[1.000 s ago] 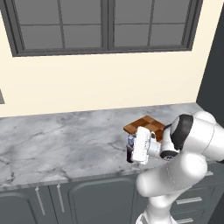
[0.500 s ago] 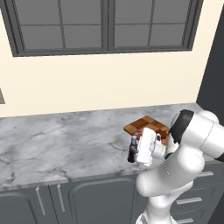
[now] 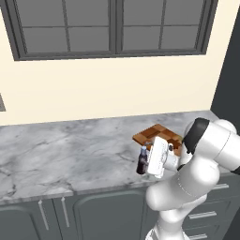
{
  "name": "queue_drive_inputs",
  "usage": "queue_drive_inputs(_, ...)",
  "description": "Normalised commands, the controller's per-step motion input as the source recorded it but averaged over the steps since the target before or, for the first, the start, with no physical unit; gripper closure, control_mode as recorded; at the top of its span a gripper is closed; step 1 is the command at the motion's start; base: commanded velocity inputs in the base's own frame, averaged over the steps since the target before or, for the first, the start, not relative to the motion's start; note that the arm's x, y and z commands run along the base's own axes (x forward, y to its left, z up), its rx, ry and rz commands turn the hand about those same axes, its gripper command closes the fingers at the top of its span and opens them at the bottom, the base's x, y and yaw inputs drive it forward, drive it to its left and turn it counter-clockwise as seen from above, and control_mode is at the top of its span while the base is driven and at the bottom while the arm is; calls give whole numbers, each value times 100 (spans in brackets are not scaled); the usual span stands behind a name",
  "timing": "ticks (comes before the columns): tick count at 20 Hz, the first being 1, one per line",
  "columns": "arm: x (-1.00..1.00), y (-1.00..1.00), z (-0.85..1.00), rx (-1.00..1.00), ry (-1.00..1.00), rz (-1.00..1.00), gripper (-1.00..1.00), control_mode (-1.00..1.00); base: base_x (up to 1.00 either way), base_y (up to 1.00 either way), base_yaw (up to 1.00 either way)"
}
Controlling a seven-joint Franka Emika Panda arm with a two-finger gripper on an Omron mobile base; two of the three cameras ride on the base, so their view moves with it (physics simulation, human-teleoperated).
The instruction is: Pick the chicken drumstick from the plate and place it on the cutting board. Then pick the condiment bottle from the cabinet and place it next to the cutting board.
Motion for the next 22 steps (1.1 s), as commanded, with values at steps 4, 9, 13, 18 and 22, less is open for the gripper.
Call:
queue_drive_inputs(4, -23, -5, 31, 6, 0, -1, -100, -100, 0, 0, 0)
queue_drive_inputs(9, -18, -11, 84, 3, 0, -4, -100, -100, 0, 0, 0)
queue_drive_inputs(13, -23, -15, 92, 0, 2, -6, -100, -100, 0, 0, 0)
queue_drive_inputs(18, -46, -14, 87, -4, 9, -5, -100, -100, 0, 0, 0)
queue_drive_inputs(22, -56, -8, 80, -18, 15, -5, -100, -100, 0, 0, 0)
